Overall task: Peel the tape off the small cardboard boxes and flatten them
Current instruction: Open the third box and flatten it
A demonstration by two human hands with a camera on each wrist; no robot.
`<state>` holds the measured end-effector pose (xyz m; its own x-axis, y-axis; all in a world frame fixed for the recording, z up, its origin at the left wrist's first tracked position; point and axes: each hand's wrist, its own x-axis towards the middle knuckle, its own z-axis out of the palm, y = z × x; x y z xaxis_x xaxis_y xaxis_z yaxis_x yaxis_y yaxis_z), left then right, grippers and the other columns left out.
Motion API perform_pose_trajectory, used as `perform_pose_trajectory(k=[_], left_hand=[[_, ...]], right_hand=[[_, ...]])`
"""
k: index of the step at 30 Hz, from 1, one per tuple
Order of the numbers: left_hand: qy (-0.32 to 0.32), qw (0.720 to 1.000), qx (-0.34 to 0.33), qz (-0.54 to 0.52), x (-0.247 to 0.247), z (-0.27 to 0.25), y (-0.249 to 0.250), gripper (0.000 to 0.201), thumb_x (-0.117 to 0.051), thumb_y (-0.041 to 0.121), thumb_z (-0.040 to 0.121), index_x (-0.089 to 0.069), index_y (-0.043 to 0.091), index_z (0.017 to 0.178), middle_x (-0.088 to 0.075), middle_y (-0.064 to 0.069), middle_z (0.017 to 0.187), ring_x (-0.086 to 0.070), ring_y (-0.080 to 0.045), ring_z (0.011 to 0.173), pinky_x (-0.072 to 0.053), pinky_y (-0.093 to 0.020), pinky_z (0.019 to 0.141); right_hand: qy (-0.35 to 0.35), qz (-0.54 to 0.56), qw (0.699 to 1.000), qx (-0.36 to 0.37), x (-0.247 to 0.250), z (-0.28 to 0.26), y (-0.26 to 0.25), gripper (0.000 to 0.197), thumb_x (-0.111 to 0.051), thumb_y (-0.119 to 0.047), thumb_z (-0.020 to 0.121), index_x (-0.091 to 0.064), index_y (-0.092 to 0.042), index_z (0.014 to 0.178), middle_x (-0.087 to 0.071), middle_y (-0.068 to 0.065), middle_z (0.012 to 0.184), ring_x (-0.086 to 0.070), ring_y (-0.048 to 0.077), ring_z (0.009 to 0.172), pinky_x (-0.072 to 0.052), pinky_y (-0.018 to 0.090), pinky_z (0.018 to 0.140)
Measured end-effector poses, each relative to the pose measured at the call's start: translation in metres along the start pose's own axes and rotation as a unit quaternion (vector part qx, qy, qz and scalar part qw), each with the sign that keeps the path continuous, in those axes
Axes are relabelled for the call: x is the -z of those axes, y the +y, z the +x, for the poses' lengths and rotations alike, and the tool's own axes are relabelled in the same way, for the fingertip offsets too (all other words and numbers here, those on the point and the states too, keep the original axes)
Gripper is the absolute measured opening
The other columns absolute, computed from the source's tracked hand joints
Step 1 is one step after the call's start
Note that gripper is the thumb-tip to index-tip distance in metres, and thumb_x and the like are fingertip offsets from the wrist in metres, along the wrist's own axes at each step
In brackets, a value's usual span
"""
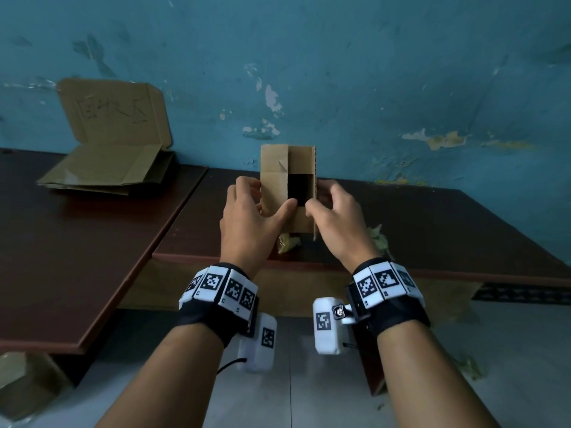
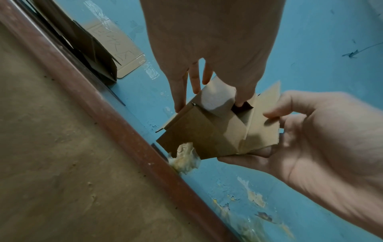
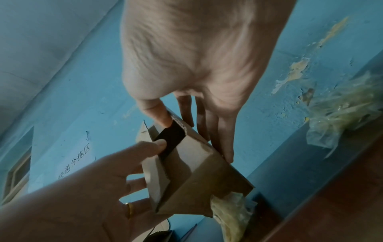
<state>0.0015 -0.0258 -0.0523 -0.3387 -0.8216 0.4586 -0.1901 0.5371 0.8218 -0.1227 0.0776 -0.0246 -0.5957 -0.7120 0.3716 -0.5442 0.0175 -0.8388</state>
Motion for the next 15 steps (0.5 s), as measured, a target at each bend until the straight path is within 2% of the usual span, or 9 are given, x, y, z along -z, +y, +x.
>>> perform_pose_trajectory(k=[2,4,5,6,8,9,10,12,15], left_hand=[[0.003,1.0,-0.012,-0.001,0.0,0.001,-0.001,0.052,-0.073,0.053,0.094,-0.056,0.022,0.131,-0.056,0.005,0.127,-0.06,-0.012,0.111,-0.056,-0.049,0.101],[0.001,0.999,-0.022,-0.031,0.001,0.001,0.0,0.04,-0.061,0.047,0.102,-0.062,0.02,0.131,-0.061,0.003,0.126,-0.064,-0.012,0.11,-0.059,-0.045,0.099],[0.002,0.999,-0.031,-0.036,0.001,0.001,0.001,0.035,-0.056,0.044,0.105,-0.065,0.02,0.128,-0.063,0.003,0.124,-0.066,-0.011,0.108,-0.059,-0.043,0.097],[0.006,0.999,-0.042,-0.034,0.001,0.001,0.002,0.03,-0.052,0.041,0.107,-0.068,0.019,0.122,-0.065,0.003,0.117,-0.066,-0.009,0.104,-0.058,-0.04,0.093],[0.018,0.998,-0.046,-0.042,0.004,0.002,0.001,0.028,-0.046,0.032,0.111,-0.064,0.02,0.093,-0.063,0.004,0.092,-0.059,-0.007,0.083,-0.048,-0.033,0.075],[0.027,0.997,-0.036,-0.056,0.005,0.002,0.001,0.035,-0.044,0.028,0.112,-0.056,0.017,0.081,-0.057,0.005,0.08,-0.051,-0.007,0.071,-0.041,-0.033,0.067],[0.033,0.996,-0.023,-0.076,0.007,0.003,0.0,0.04,-0.042,0.026,0.113,-0.048,0.012,0.075,-0.051,0.003,0.072,-0.045,-0.009,0.064,-0.037,-0.034,0.063],[0.035,0.994,-0.008,-0.106,0.011,0.005,-0.001,0.044,-0.04,0.027,0.114,-0.044,0.003,0.077,-0.046,-0.001,0.068,-0.04,-0.012,0.061,-0.035,-0.037,0.06],[0.028,0.993,-0.013,-0.114,0.011,0.006,-0.001,0.045,-0.042,0.034,0.115,-0.046,0.009,0.078,-0.047,0.002,0.071,-0.042,-0.009,0.062,-0.035,-0.031,0.058]], right_hand=[[0.002,-0.006,1.0,0.002,0.0,0.001,0.0,0.021,-0.059,-0.021,0.099,-0.067,-0.019,0.118,-0.07,-0.003,0.096,-0.064,0.009,0.084,-0.045,0.028,0.07],[0.01,-0.013,1.0,0.001,-0.001,0.002,0.003,0.012,-0.053,-0.019,0.103,-0.064,-0.016,0.1,-0.065,0.0,0.085,-0.058,0.014,0.074,-0.043,0.033,0.065],[0.018,-0.01,1.0,-0.006,0.0,0.003,0.004,0.017,-0.051,-0.018,0.104,-0.059,-0.016,0.089,-0.061,0.0,0.08,-0.054,0.015,0.07,-0.041,0.034,0.063],[0.026,-0.005,1.0,-0.013,0.0,0.003,0.004,0.024,-0.05,-0.015,0.104,-0.052,-0.016,0.08,-0.056,-0.001,0.074,-0.049,0.014,0.065,-0.039,0.035,0.062],[0.039,0.005,0.999,-0.02,0.003,0.003,0.005,0.035,-0.047,-0.011,0.104,-0.041,-0.018,0.071,-0.045,-0.003,0.067,-0.038,0.008,0.058,-0.033,0.034,0.059],[0.046,0.008,0.999,-0.015,0.004,0.004,0.005,0.038,-0.046,-0.008,0.104,-0.037,-0.019,0.069,-0.04,-0.004,0.065,-0.033,0.005,0.055,-0.029,0.031,0.057],[0.051,0.014,0.999,-0.008,0.006,0.004,0.005,0.039,-0.045,-0.007,0.104,-0.034,-0.019,0.068,-0.036,-0.005,0.065,-0.029,0.005,0.054,-0.026,0.03,0.056],[0.054,0.034,0.998,0.002,0.01,0.005,0.005,0.038,-0.043,-0.005,0.103,-0.032,-0.021,0.07,-0.031,-0.004,0.067,-0.027,0.007,0.059,-0.022,0.03,0.056],[0.051,0.028,0.998,-0.001,0.011,0.005,0.004,0.033,-0.044,-0.008,0.103,-0.035,-0.019,0.073,-0.029,-0.004,0.068,-0.026,0.009,0.062,-0.022,0.03,0.055]])
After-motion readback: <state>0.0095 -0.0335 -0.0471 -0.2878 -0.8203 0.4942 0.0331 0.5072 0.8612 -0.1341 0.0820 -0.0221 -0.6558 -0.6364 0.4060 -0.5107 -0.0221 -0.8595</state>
